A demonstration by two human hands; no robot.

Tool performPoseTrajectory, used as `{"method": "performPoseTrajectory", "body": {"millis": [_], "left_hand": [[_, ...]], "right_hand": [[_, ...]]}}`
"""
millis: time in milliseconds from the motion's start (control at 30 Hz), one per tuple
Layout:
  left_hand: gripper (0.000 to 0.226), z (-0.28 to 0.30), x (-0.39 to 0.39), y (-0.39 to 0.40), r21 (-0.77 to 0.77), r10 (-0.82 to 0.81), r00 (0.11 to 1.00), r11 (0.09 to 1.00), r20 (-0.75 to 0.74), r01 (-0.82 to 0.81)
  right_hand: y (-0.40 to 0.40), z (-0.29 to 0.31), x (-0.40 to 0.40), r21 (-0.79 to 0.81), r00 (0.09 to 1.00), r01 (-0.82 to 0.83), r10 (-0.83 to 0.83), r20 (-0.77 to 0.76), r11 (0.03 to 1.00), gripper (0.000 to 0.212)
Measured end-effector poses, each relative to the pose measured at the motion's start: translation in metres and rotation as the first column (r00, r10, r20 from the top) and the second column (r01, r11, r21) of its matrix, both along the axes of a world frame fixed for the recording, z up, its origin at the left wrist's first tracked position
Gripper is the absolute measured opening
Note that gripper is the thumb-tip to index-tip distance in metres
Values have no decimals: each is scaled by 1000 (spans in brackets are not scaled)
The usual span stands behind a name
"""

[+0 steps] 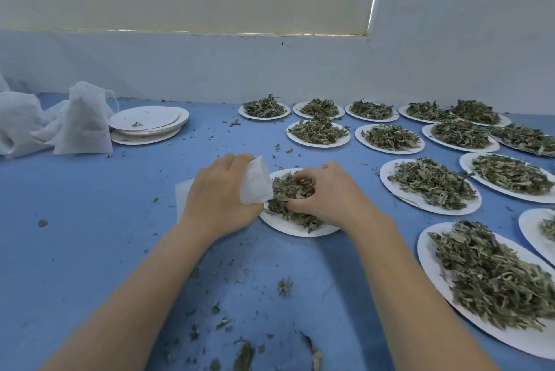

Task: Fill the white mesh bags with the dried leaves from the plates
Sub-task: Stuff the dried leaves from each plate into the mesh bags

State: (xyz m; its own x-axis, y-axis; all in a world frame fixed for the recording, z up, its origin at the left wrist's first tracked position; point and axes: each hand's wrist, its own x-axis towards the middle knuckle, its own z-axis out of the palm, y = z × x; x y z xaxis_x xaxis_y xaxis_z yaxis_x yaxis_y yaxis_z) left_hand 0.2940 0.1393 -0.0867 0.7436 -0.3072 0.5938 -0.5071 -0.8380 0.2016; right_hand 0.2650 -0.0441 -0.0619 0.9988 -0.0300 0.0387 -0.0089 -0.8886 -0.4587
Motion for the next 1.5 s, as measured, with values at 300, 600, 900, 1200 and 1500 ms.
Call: {"method": "performPoseTrajectory", "body": {"millis": [300,600,900,1200,1500], "left_hand": [[62,-2,-1,-3,-13,-8,1000,1000,15,8],[62,2,-4,-12,-5,-3,997,1000,-74,2],[57,1,-8,-20,-78,-45,996,996,-81,39],[53,2,-11,-18,-165,-72,995,984,-67,60],[55,3,-10,-15,-133,-37,998,991,-59,29]], "right_hand": [[-16,9,3,82,970,10,-30,242,997,12],[-4,16,-1,136,916,-97,35,401,986,8],[15,15,-3,131,936,-287,249,248,949,11],[15,11,-3,573,972,-193,73,225,796,22],[16,13,-3,623,956,-271,130,263,734,18]]}}
